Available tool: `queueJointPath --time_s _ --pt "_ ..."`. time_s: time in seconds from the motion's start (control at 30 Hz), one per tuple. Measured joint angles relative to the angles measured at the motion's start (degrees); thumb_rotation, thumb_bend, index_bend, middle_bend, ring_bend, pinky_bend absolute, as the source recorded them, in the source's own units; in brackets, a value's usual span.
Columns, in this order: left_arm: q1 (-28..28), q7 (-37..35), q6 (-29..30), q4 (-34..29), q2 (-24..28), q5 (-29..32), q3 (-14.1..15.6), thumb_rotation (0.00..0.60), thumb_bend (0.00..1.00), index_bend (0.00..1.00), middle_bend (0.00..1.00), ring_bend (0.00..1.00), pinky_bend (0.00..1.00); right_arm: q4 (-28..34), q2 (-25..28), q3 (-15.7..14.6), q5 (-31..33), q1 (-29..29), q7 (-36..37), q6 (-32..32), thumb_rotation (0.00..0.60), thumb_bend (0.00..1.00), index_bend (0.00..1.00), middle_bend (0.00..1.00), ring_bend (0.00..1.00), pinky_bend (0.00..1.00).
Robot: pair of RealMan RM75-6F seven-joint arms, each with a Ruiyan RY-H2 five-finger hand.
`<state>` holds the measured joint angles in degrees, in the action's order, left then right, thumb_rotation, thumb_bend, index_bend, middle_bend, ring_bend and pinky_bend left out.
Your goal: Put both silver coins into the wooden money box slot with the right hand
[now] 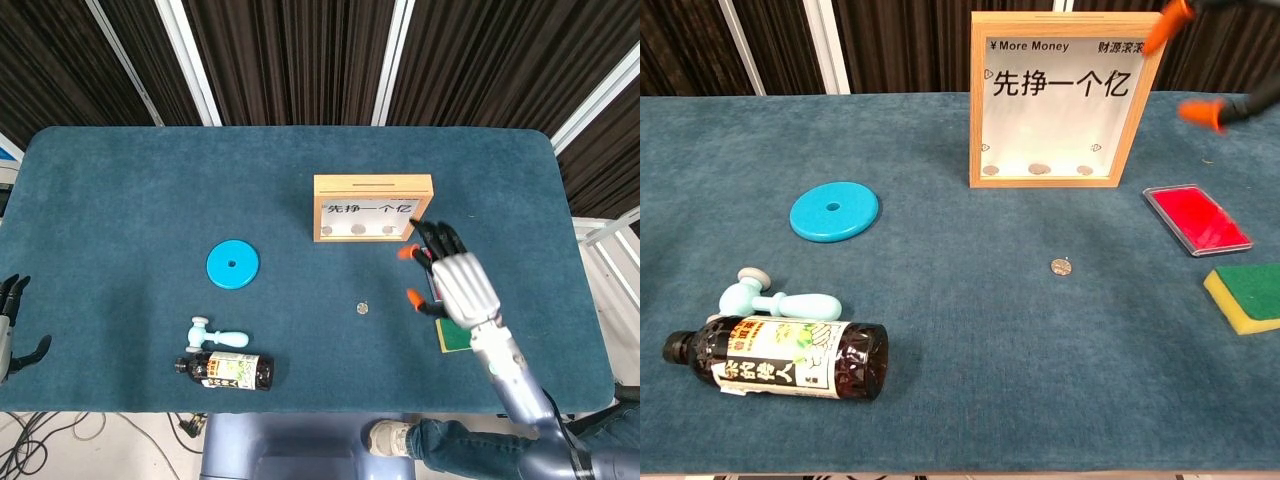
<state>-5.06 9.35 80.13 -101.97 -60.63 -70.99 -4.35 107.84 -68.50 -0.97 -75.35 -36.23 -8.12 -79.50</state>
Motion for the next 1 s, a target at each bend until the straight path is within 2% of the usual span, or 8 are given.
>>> queueJointPath --time_s 0.13,0.3,0.57,1.0 --pt "0.1 0.1 0.0 -0.1 0.0 0.1 0.1 0.6 0.3 0.05 0.0 0.0 0.0 -4.1 -2.3 -4.9 -5.3 4.5 2.3 -1.6 0.6 0.37 0.31 0.02 0.0 0.0" --pt "0.1 0.2 -0.2 -0.4 0.0 1.1 -0.1 0.6 0.3 0.05 0.0 0.0 0.0 -9.9 -6.0 -6.5 -6.7 7.4 5.4 -1.8 0.6 0.37 0.3 0.02 0.0 0.0" --pt "0.0 0.8 -0.4 -0.9 0.0 2.0 -0.3 0.6 0.3 0.05 0.0 0.0 0.0 -17.3 -11.8 -6.3 -7.4 8.7 5.8 1.0 0.6 0.37 0.26 0.02 0.0 0.0" --pt "-0.2 0.6 -1.1 -1.0 0.2 2.4 -0.3 0.6 0.3 0.05 0.0 0.0 0.0 -22.7 -20.0 -1.6 -3.8 7.1 1.7 8.8 0.6 0.37 0.28 0.02 0.0 0.0"
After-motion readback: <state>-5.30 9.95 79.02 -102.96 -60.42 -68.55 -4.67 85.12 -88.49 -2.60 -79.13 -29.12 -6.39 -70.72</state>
